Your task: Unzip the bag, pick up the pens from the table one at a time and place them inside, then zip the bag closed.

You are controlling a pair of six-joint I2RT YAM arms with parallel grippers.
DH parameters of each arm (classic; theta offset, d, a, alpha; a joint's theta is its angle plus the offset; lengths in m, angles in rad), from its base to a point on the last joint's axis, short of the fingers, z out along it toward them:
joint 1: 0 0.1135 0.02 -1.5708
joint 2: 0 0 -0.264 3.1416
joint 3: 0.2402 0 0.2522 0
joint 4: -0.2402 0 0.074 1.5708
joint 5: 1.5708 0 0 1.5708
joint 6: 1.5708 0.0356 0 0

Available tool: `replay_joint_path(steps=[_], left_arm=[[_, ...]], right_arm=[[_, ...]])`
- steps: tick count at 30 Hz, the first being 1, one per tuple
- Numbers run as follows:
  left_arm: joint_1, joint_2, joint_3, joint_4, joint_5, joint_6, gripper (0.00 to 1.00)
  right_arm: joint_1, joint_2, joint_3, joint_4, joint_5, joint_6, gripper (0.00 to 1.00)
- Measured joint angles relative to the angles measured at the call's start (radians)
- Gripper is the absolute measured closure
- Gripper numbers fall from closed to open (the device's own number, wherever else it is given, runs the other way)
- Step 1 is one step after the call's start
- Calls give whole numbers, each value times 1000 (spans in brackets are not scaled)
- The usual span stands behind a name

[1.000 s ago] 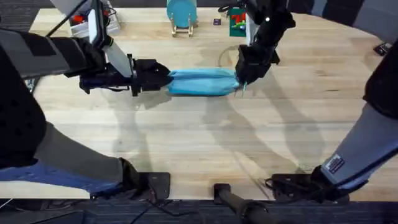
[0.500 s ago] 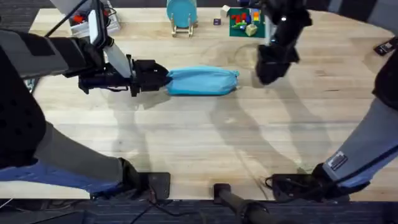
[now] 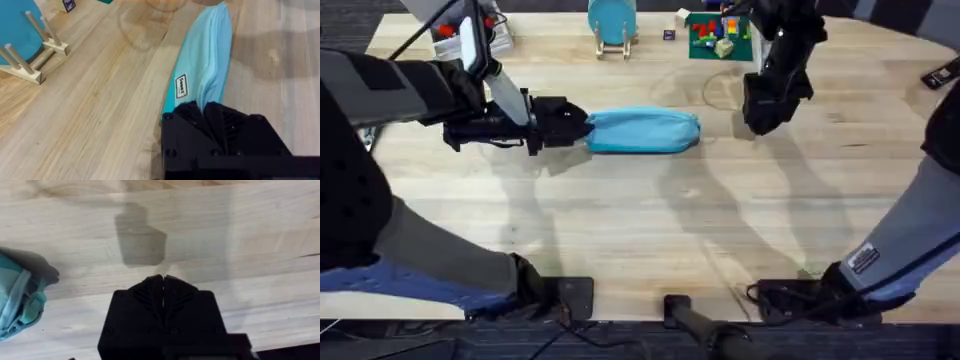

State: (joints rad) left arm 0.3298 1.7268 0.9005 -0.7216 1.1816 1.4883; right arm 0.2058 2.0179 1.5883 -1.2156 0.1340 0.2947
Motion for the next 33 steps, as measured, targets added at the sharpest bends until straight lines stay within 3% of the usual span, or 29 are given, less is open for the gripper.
replay_joint_path(steps=[18,33], left_arm=[[0,0,0,0,0,0,959],[2,0,0,-19,-1,0,959]], right_arm=[[0,-25,-2,2,1,0,969],[90,-341,-2,-3,4,-5,967]])
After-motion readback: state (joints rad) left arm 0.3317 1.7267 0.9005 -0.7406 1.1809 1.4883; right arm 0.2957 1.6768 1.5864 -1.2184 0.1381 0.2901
